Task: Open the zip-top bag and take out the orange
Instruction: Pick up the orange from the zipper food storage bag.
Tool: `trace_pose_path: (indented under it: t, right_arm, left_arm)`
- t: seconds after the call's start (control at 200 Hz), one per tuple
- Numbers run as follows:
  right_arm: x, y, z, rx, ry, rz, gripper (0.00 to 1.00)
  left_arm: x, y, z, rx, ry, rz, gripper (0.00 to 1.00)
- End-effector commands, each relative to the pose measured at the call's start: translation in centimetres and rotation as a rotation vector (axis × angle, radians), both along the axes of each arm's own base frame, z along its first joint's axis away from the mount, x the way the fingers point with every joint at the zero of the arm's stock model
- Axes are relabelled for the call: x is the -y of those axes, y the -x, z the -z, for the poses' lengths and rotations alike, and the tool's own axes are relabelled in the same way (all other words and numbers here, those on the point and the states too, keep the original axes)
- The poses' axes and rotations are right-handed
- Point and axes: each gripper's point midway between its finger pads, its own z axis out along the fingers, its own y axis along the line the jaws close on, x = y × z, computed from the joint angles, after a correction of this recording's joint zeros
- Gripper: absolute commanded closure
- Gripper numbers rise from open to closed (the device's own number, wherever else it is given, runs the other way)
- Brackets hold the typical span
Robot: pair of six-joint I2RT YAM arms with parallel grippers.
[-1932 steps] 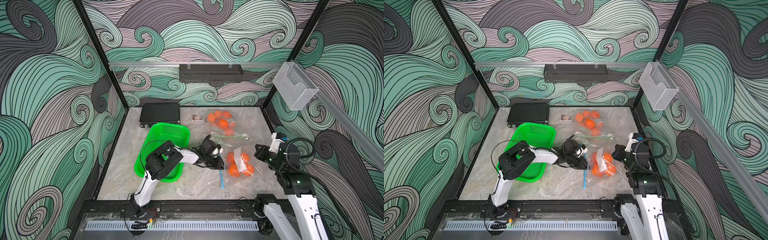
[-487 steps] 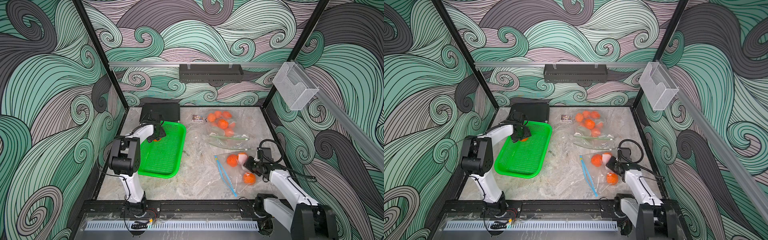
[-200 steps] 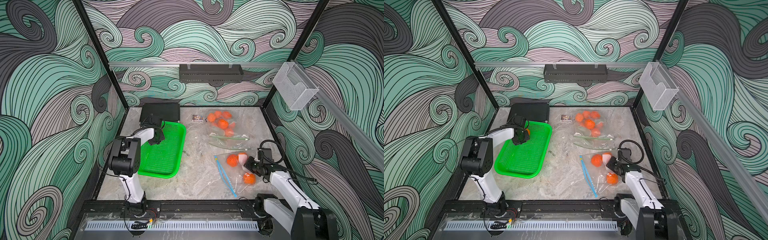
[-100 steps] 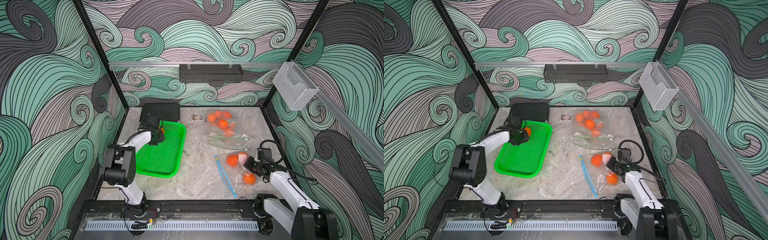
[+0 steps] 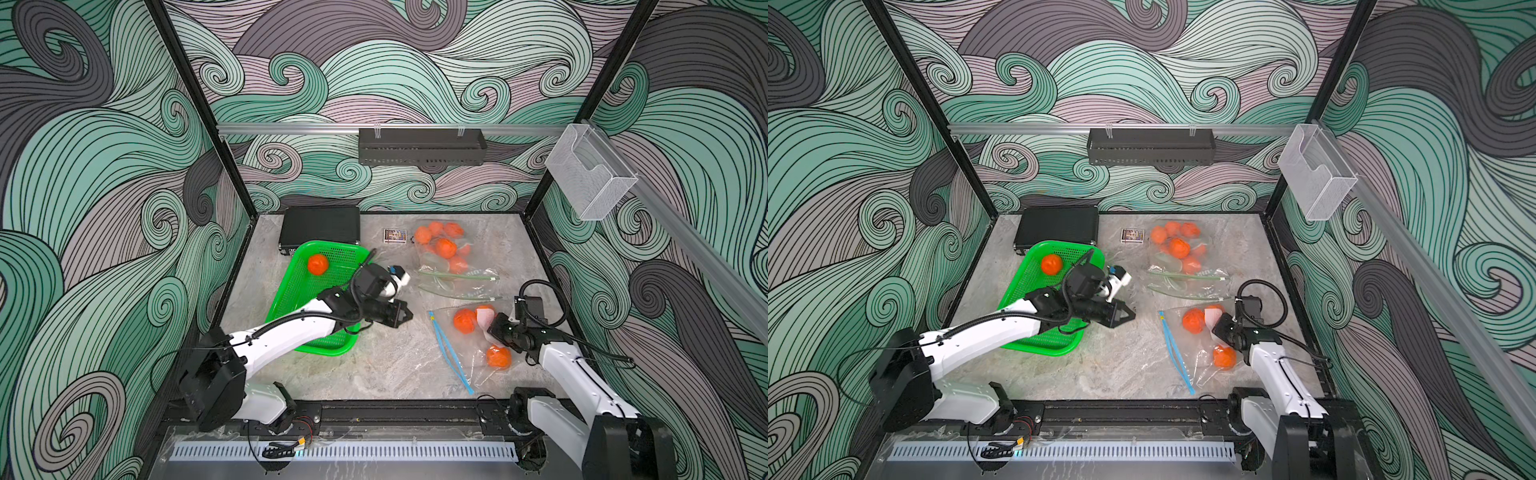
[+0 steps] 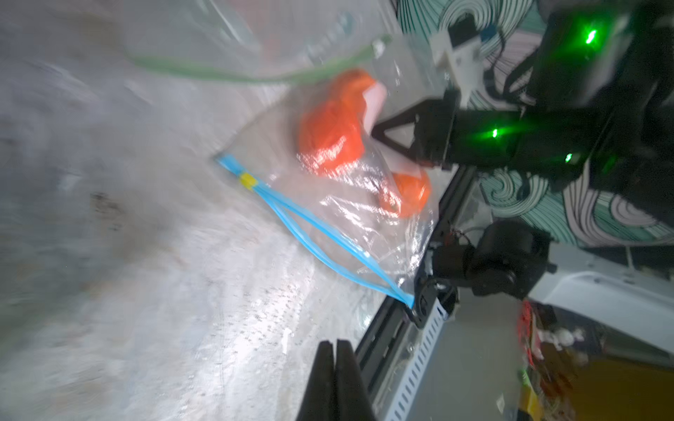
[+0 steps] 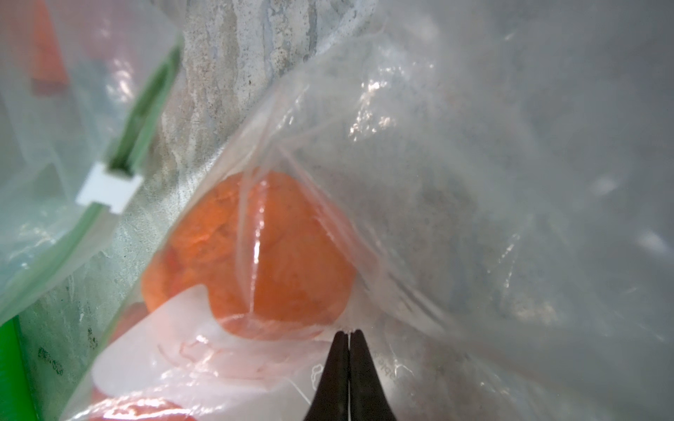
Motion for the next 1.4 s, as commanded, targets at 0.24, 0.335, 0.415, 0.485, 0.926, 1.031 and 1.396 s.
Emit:
trace_pose_path:
  t: [0.24,0.335,0.415,0.485,0.926,1.031,1.396]
  right_arm:
    - [0.1,0.3,0.1,0.005,0.015,-0.001,0.91]
    - [0.1,0.3,0.1,0.005,0.015,0.0,0.91]
    - [0.1,0.3,0.0,0.007,0.014,0.0,0.91]
    - [0.0,0.2,0.0,0.01,0.013,-0.003,0.91]
    - [0.1,0.3,-0.1,0.017,0.013,-0.003,0.89]
    - [0.3,0.0,-0.7,0.032,0.031,-0.007,0.89]
    - [4.3,-0.9,-6.8,0.143,0.221,0.129,0.88]
  left_arm:
    - [7.5,2.1,6.3,-0.058,0.025,0.1,1.0]
    - [8.1,1.4,6.9,-0.028,0.022,0.076,1.0]
    - [8.7,1.0,7.5,-0.024,0.019,0.078,1.0]
    - [9.3,0.6,8.5,-0.027,0.006,0.083,1.0]
    - [10.5,-0.5,9.6,0.002,0.011,0.086,0.8]
    - [10.7,-0.5,9.8,0.007,0.014,0.097,0.7]
    - [10.5,-0.8,11.9,-0.001,-0.018,0.074,0.69]
